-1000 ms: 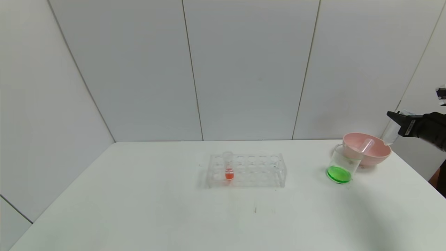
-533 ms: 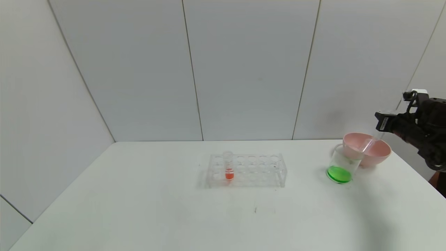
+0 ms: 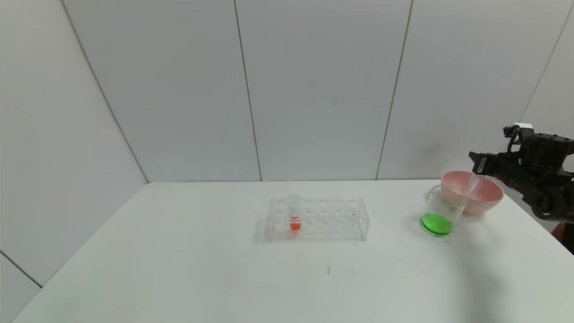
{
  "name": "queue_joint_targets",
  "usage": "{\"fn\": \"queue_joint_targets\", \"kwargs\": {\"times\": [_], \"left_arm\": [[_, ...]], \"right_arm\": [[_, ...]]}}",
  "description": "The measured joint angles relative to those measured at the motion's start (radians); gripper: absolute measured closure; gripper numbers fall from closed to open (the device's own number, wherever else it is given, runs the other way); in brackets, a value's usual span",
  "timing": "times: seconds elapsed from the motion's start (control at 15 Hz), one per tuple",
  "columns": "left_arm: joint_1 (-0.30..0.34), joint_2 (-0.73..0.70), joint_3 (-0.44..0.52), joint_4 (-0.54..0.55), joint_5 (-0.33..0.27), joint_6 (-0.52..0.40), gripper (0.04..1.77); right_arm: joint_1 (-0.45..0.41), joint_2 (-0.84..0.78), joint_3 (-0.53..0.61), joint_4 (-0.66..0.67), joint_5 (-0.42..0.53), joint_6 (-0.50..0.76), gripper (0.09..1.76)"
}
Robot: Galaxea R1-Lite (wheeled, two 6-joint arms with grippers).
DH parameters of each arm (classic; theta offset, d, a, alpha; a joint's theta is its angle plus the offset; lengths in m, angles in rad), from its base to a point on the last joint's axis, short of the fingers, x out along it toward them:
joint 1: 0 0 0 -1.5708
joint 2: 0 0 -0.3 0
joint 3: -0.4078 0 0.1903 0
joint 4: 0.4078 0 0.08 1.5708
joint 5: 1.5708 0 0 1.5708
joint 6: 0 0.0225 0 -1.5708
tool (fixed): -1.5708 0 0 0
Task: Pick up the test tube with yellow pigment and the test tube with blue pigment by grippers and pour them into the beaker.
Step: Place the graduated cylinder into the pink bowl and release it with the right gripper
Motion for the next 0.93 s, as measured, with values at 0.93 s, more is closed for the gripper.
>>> {"fn": "queue_joint_targets", "kwargs": {"times": [0.93], "left_arm": [[0.000,0.000,0.000,0.000,0.000,0.000,0.05]], "right_arm": [[0.317,-0.011,-0.107,0.062,-0.175,0.016,0.29]]}}
